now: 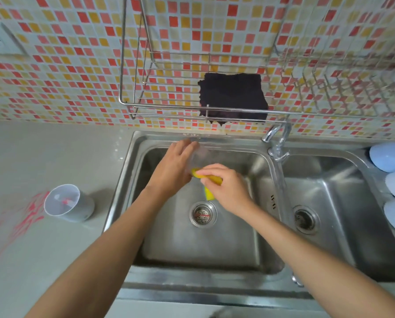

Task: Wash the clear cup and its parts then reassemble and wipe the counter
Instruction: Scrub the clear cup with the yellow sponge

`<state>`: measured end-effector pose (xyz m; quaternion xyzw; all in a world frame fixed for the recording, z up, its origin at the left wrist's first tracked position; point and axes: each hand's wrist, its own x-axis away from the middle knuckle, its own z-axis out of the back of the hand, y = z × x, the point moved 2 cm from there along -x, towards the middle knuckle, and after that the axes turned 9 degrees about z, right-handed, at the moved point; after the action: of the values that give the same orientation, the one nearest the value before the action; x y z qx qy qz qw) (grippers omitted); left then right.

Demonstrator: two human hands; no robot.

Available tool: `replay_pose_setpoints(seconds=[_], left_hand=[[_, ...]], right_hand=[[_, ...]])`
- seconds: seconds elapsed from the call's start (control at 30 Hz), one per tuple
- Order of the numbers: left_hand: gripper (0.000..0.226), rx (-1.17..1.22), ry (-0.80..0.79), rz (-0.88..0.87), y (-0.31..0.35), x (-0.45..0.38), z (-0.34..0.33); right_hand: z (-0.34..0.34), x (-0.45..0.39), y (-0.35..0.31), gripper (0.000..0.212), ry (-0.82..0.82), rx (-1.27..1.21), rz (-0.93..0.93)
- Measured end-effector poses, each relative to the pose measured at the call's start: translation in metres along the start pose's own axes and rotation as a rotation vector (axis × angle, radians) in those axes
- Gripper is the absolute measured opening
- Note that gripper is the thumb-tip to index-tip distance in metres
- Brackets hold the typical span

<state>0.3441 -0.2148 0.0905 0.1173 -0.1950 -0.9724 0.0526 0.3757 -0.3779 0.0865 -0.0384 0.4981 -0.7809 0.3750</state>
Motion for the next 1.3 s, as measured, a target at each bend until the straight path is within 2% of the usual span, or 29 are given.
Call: replay_pose_setpoints(seconds=[0.03, 0.1, 0.23, 0.3, 0.37, 0.43, 0.5, 0.57, 0.63, 0.7, 0.77, 0.87, 0.9, 1.07, 1.3], left_hand=[[0.075, -0.005, -0.015, -0.001, -0.001, 0.001, 0.000], [0.075, -0.009, -0.028, -0.013, -0.001, 0.002, -0.001], [0.071, -0.003, -0.043, -0.039, 0.004, 0.001, -0.003], [0.071, 0.021, -0.050, -0.026, 0.006, 0.000, -0.003], [0.071, 0.034, -0.053, -0.004, 0.004, -0.001, -0.003], [0.070, 0.047, -0.043, 0.017, 0.002, -0.002, -0.003], [0.069, 0.055, -0.043, 0.016, -0.001, 0.000, -0.003], [0.070, 0.043, -0.055, -0.004, 0.001, 0.002, -0.003], [0.069, 0.037, -0.061, -0.019, 0.003, 0.003, -0.004], [0.068, 0.050, -0.053, -0.006, 0.006, 0.003, -0.003], [0.067, 0.065, -0.050, 0.002, 0.006, 0.003, -0.001], [0.072, 0.059, -0.098, 0.013, 0.002, 0.006, -0.001], [0.073, 0.055, -0.115, 0.021, 0.001, 0.007, -0.003], [0.077, 0.084, -0.174, 0.049, 0.005, 0.004, -0.003], [0.097, 0.178, -0.152, 0.056, 0.013, 0.008, 0.007]], right_hand=[[-0.001, 0.001, 0.002, 0.022, -0.008, -0.101, -0.066], [0.004, 0.000, 0.007, 0.023, -0.046, -0.096, -0.040], [0.020, -0.010, 0.019, 0.025, -0.180, 0.360, 0.385], [0.023, -0.013, 0.024, 0.026, -0.190, 0.483, 0.463], [0.019, -0.008, 0.023, 0.027, -0.127, 0.419, 0.409], [0.011, 0.004, 0.018, 0.027, -0.052, 0.180, 0.213], [0.006, 0.011, 0.015, 0.025, -0.048, -0.040, 0.040], [0.011, 0.011, 0.014, 0.025, -0.074, 0.034, 0.135], [0.021, 0.003, 0.017, 0.026, -0.105, 0.277, 0.370], [0.027, -0.004, 0.020, 0.026, -0.140, 0.438, 0.499], [0.022, -0.001, 0.018, 0.027, -0.149, 0.402, 0.452], [0.016, 0.008, 0.017, 0.028, -0.130, 0.158, 0.192], [0.017, 0.009, 0.019, 0.028, -0.137, 0.162, 0.187], [0.021, 0.006, 0.020, 0.025, -0.218, 0.481, 0.465], [0.023, 0.004, 0.011, 0.022, -0.008, 0.477, 0.540]])
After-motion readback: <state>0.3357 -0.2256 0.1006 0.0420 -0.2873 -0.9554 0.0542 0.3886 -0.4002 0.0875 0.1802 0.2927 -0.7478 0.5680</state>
